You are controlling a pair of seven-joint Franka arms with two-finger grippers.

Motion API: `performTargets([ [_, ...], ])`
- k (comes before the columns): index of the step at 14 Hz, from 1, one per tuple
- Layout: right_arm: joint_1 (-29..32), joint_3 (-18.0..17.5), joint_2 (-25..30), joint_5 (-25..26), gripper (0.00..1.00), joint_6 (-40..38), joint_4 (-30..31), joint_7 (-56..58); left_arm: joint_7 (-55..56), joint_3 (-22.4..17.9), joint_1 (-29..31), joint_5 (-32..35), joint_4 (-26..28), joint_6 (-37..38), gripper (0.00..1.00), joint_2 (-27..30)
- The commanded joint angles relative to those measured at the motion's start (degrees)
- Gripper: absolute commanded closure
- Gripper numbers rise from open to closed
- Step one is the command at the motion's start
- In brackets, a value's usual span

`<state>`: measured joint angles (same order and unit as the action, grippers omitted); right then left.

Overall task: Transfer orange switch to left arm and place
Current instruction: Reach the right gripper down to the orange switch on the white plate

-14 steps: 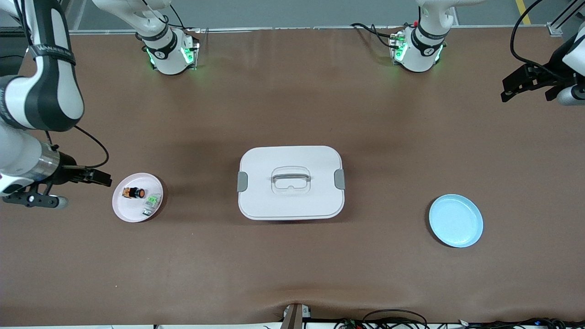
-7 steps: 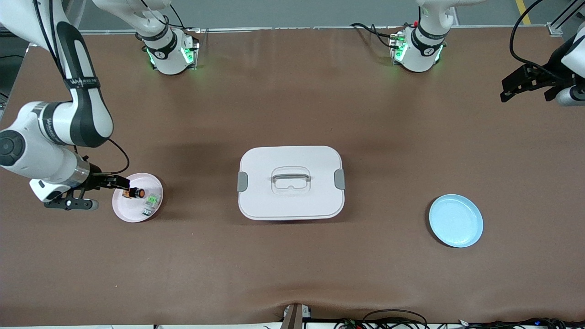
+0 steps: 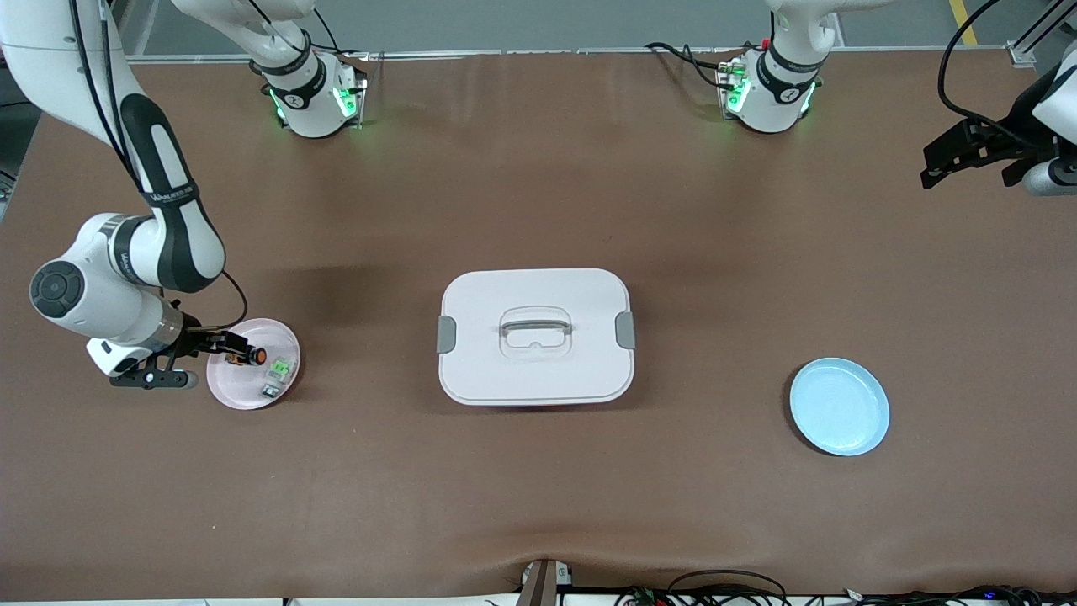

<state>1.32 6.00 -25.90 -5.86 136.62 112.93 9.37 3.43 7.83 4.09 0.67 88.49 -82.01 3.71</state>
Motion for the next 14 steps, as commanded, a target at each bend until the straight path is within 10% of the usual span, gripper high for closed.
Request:
performTargets([
  [1,0.79,-0.47,-1.78,-5.46,0.0,0.57,0.01,3.45,-0.26,0.08,0.21,0.29,1.07,0.19,0.0,1.56],
  [14,0.53,-0.47,-5.39,-6.79,0.0,3.56,-0.08,3.9,-0.35,0.26,1.44,0.38,1.86,0.27,0.0,1.83],
])
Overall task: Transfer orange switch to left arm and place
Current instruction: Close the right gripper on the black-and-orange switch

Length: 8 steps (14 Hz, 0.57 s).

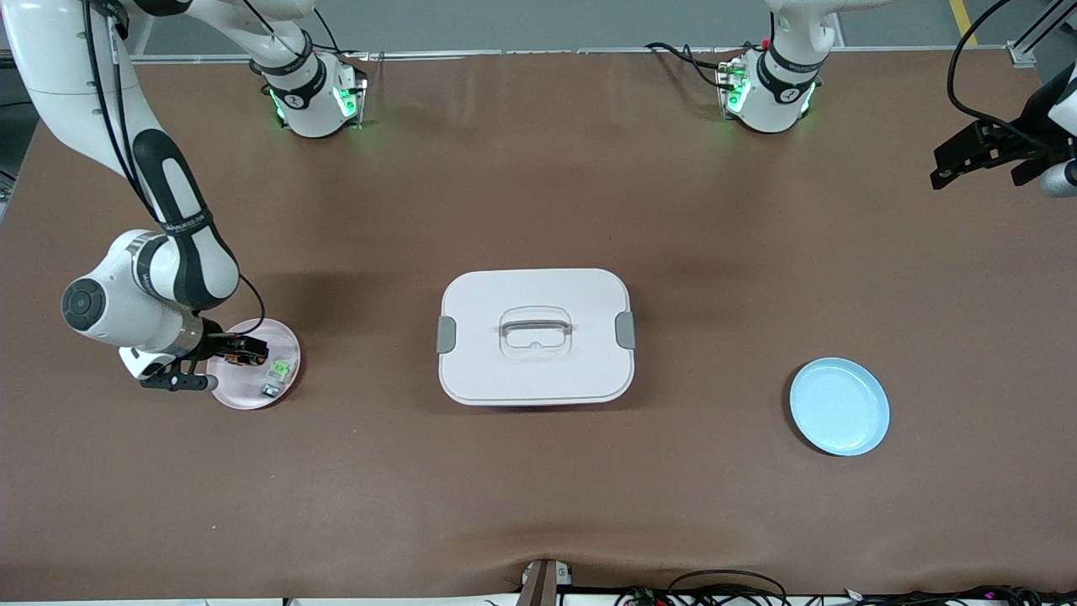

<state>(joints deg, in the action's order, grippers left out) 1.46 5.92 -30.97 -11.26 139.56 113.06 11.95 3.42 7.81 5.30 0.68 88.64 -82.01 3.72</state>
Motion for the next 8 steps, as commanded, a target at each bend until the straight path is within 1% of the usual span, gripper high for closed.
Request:
performTargets([
  [1,0.47,-0.38,-0.41,-1.31,0.0,0.8,-0.21,1.33,-0.43,0.28,0.24,0.29,1.71,0.18,0.0,1.82],
  [8,0.56,-0.38,-1.11,-1.31,0.01,1.59,-0.21,1.32,-0.43,0.46,0.24,0.29,2.59,0.27,0.0,2.43],
])
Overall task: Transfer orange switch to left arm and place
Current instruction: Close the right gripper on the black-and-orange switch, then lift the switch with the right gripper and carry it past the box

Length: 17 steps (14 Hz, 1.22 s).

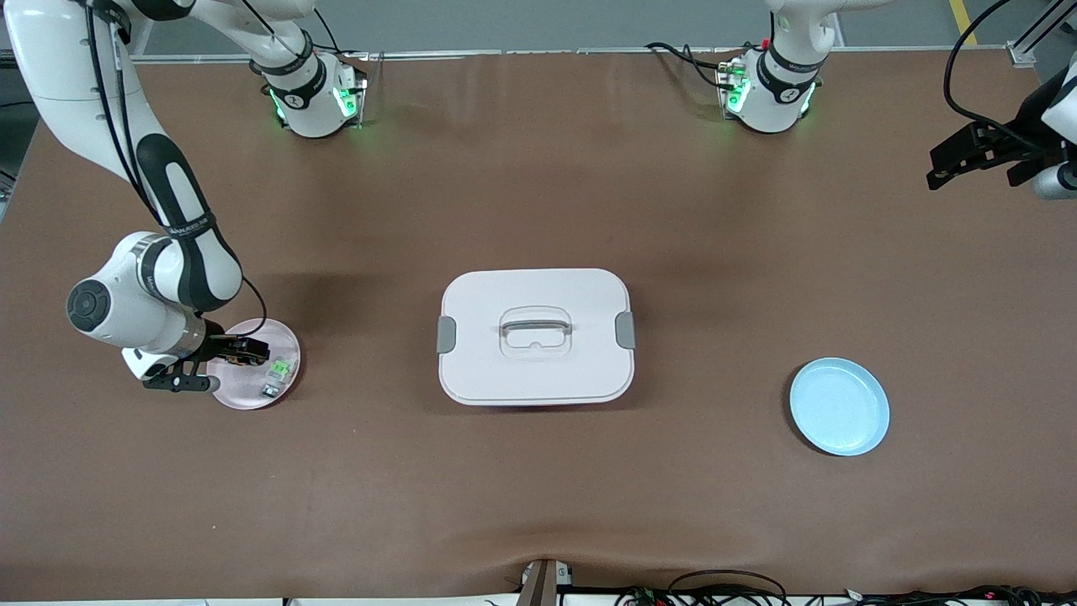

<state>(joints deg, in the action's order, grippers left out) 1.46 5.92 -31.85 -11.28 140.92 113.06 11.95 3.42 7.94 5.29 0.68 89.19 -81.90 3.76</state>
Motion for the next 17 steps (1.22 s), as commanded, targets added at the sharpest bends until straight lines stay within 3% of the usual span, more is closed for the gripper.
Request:
performTargets([
  [1,0.47,-0.38,-0.23,-1.37,0.27,0.06,-0.21,1.32,-0.43,0.32,0.25,0.29,2.39,0.08,0.0,2.48],
  [3,0.56,-0.47,-0.14,-1.37,0.97,-0.55,-0.21,1.23,-0.43,0.32,0.25,0.29,2.39,0.16,0.0,2.48],
  [7,0.56,-0.47,0.3,-1.38,1.0,-2.74,-0.82,0.62,-0.43,0.32,0.25,0.29,2.39,0.16,0.0,2.48],
  [9,0.82,-0.56,1.08,-1.64,1.0,-10.01,-3.45,-0.35,-0.43,0.32,0.25,0.29,2.39,0.16,0.0,2.48],
  [12,1.0,-0.38,3.54,-6.64,1.0,-23.62,-8.37,-4.03,-0.43,0.32,0.25,0.29,2.39,0.16,0.0,2.48],
  [17,-1.71,-1.78,9.07,-7.26,1.0,-43.15,-16.55,-25.96,-0.52,0.32,0.25,0.29,2.13,0.08,0.0,2.4],
])
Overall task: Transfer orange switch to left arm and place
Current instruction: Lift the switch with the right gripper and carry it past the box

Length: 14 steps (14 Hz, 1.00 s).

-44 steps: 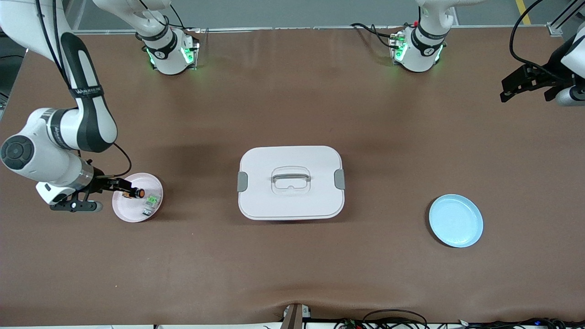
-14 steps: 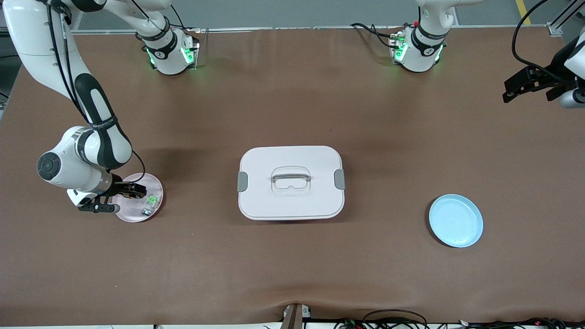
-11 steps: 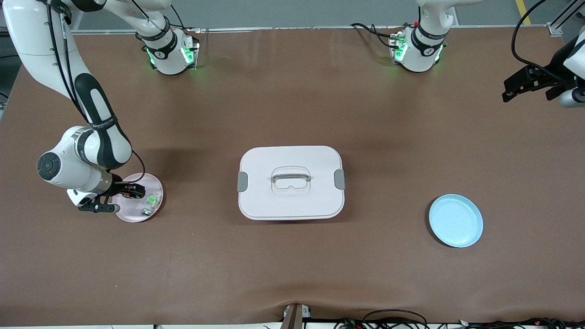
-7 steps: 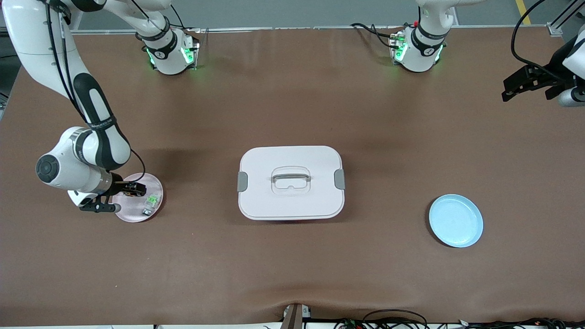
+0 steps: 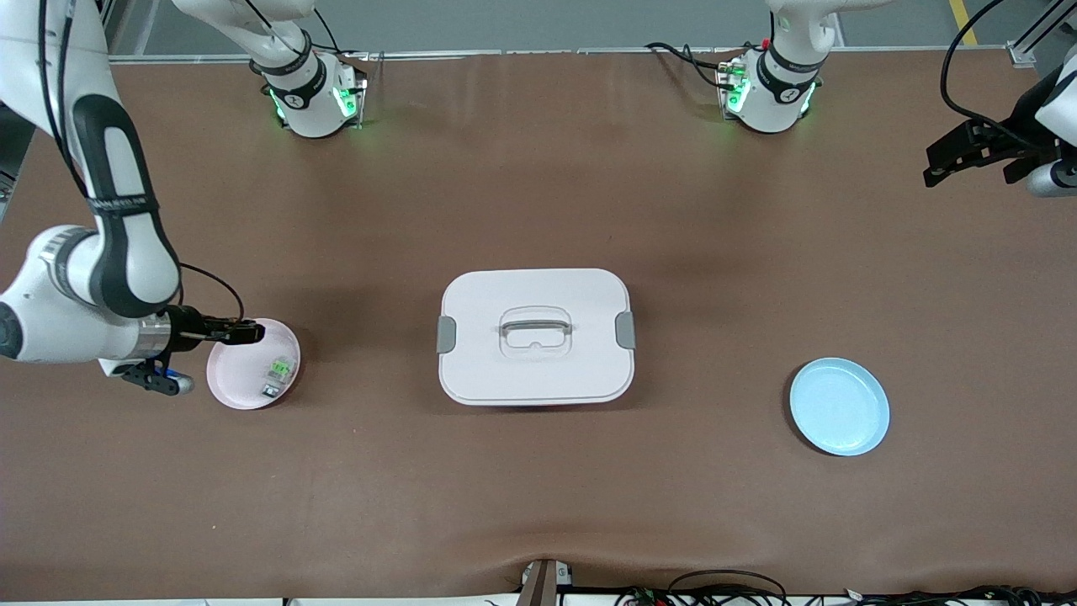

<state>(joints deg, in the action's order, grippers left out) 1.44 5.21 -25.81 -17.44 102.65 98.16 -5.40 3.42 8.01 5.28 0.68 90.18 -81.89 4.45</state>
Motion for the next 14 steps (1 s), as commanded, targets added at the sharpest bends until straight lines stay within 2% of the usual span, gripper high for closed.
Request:
performTargets([
  [1,-3.53,-1.34,4.26,-1.19,1.0,-7.78,-3.22,-13.97,-0.52,0.25,0.26,0.29,1.05,0.07,0.0,1.7],
  [5,-11.35,-1.52,5.42,-3.39,1.0,-17.29,-12.44,-34.63,0.09,0.34,0.08,-0.23,0.88,0.07,0.0,1.44],
  [11,-19.97,-1.96,5.24,-11.55,1.0,-17.05,-18.79,-57.85,-1.05,0.6,-0.27,-0.76,0.53,-0.29,0.0,1.09],
  [13,-20.94,-1.87,4.89,-16.72,1.0,-16.43,-20.98,-65.23,-1.05,0.6,-0.18,-3.12,-0.61,-0.2,0.0,0.74],
  [14,-21.65,-1.87,4.8,-17.53,1.0,-15.64,-21.95,-68.05,-1.05,0.6,-0.18,-4.09,-1.66,-0.2,0.0,0.04],
])
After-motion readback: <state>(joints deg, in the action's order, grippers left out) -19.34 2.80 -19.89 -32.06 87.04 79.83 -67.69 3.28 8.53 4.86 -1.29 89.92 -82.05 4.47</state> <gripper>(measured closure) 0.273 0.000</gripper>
